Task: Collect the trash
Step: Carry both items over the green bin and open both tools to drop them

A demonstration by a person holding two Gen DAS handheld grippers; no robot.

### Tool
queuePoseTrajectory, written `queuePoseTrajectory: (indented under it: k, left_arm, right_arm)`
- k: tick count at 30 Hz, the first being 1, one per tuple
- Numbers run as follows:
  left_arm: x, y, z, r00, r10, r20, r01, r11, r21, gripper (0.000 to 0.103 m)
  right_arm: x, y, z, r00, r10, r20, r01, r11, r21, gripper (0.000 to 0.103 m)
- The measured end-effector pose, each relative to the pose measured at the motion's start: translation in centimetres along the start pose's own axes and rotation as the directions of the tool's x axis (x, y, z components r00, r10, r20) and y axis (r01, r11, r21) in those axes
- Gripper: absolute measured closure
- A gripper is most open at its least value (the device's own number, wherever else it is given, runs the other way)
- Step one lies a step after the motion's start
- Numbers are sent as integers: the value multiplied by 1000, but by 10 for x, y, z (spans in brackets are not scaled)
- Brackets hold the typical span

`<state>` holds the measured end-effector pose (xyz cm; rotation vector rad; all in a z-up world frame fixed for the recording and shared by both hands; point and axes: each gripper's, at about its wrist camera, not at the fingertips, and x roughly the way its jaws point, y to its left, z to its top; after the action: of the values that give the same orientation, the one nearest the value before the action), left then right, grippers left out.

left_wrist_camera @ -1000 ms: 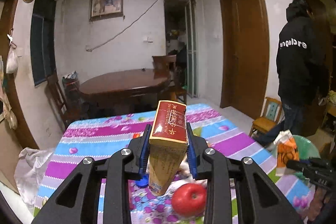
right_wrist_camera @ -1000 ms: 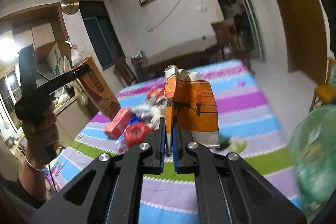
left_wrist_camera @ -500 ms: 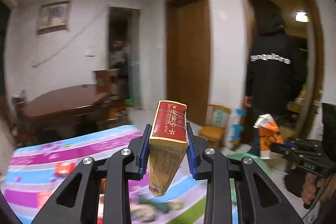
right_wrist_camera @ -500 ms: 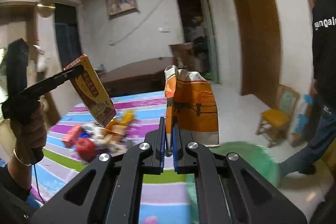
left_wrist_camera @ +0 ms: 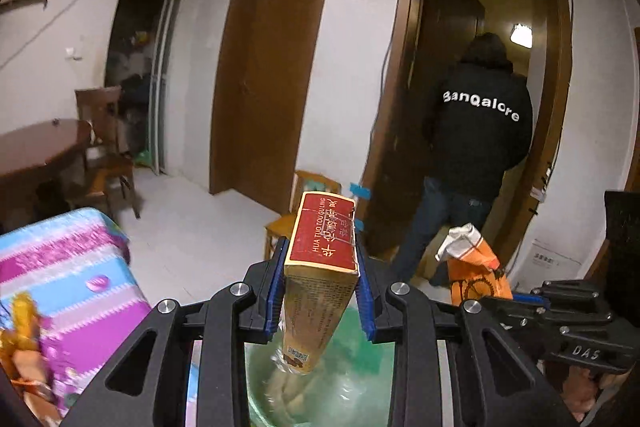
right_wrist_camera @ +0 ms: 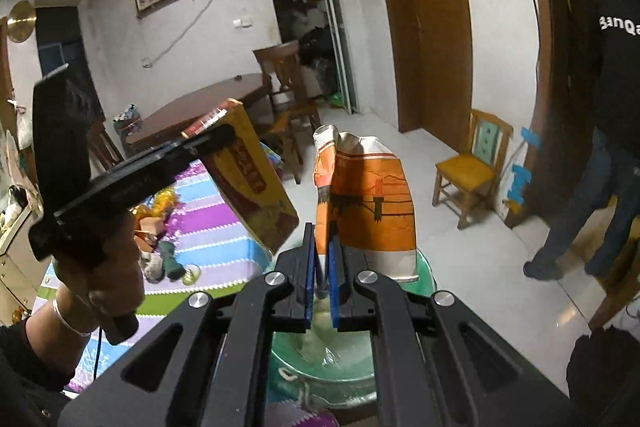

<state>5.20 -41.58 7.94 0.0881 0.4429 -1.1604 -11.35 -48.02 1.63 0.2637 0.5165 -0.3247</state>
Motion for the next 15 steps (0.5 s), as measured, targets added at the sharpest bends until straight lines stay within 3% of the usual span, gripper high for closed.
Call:
queuePoseTrajectory:
  k: [7,15]
  left_arm:
    - [45,-2,-29,997,18,-74,-17,1000,11,71]
    - [53,8,-62,992,40,-121,-40,999,9,71]
  right_arm:
    - [21,-18,-15,997,-7,-75,10,999,40,98]
    - [40,-15,-20,993,11,-120,-6,999,46,98]
